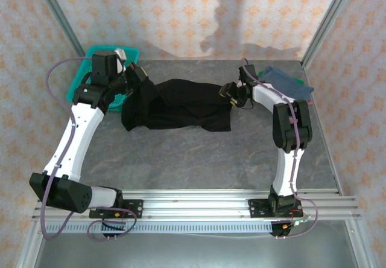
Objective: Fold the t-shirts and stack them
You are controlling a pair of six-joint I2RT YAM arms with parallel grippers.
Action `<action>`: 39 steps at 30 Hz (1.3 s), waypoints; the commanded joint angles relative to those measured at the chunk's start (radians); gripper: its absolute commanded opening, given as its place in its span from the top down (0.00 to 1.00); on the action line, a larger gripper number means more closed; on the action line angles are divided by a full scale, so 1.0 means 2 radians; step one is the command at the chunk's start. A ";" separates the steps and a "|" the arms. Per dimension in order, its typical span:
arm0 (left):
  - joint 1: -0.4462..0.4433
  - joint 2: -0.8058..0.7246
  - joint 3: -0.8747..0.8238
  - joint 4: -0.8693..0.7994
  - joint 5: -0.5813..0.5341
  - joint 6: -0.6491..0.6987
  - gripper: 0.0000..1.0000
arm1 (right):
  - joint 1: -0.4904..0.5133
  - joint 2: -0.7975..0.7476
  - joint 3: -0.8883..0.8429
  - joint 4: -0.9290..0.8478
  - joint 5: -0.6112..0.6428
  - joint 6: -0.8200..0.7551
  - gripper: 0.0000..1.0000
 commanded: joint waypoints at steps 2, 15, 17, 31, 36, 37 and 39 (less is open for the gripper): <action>0.010 -0.012 -0.002 -0.010 -0.010 0.013 1.00 | -0.001 0.033 0.033 0.005 -0.002 0.010 0.53; 0.056 0.012 0.082 -0.021 0.004 0.025 1.00 | -0.048 -0.085 0.089 0.110 -0.083 0.125 1.00; 0.057 0.030 0.121 -0.021 0.010 0.029 1.00 | -0.061 -0.090 0.125 0.108 -0.103 0.142 1.00; 0.068 0.214 0.496 -0.073 0.046 0.055 1.00 | -0.136 -0.036 0.391 0.067 -0.208 0.211 1.00; 0.067 0.128 0.303 -0.040 0.068 0.052 1.00 | -0.143 -0.147 0.222 0.026 -0.212 0.163 1.00; 0.067 0.100 0.246 -0.027 0.066 0.052 1.00 | -0.145 -0.175 0.171 0.030 -0.212 0.163 1.00; 0.068 0.050 0.145 -0.011 0.067 0.046 1.00 | -0.147 -0.226 0.064 0.047 -0.215 0.175 1.00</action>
